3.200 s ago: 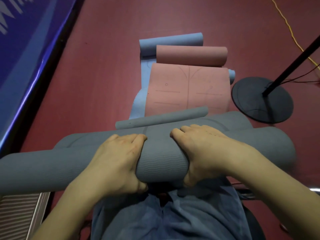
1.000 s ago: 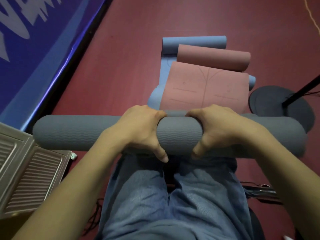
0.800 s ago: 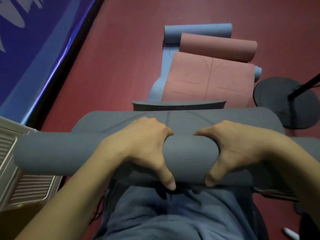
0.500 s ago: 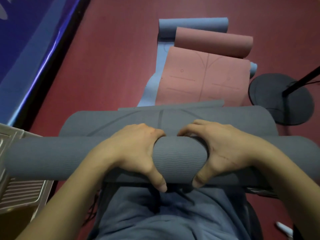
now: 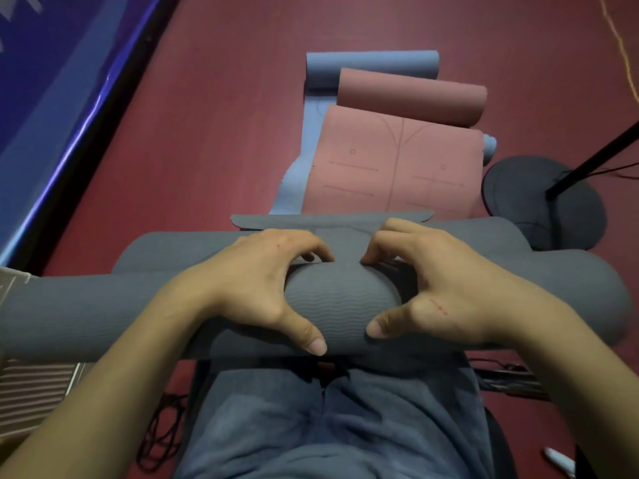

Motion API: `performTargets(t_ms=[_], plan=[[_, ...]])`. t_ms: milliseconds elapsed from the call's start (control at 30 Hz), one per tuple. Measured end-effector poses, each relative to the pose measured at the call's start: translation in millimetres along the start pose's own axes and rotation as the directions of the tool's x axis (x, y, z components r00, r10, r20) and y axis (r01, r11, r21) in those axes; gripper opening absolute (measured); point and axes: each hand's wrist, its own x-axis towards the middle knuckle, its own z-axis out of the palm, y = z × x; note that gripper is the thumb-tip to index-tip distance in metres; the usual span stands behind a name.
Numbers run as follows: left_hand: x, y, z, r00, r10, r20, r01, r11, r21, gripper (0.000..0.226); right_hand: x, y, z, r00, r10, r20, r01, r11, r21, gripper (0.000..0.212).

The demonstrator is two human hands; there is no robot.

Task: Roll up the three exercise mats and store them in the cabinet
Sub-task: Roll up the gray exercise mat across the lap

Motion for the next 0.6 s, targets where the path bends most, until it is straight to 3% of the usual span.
performTargets(t_ms=[133,267,433,533,600], plan=[[-2.7,-11.9,-1.2,0.982,0.025,-0.186,-0.043,0.995,-0.095,0.089,-2.5,0.2,1.9,1.0,0.02,-0.016,-0.022,0.995,-0.098,0.079],[-11.7,-12.8,2.7,0.934,0.095,-0.344,-0.099,0.995,0.007,0.065,1.0,0.0,1.0,0.998,0.069,0.012,-0.064,0.971,-0.231,0.077],[-26.7,0.4,13.2,0.942,0.062,-0.33,0.021,0.97,0.243,0.078,4.5,0.0,0.9,0.994,0.092,0.064,-0.072,0.962,-0.263,0.077],[-29.3,4.9,16.2,0.948,0.023,-0.318,0.063,0.964,0.26,0.085,11.1,2.3,0.3,0.995,0.082,0.055,-0.063,0.958,-0.279,0.079],[-27.3,6.9,12.6,0.959,-0.007,-0.283,0.085,0.961,0.264,0.102,14.9,2.4,1.4,0.997,0.064,0.039,-0.049,0.949,-0.311,0.086]])
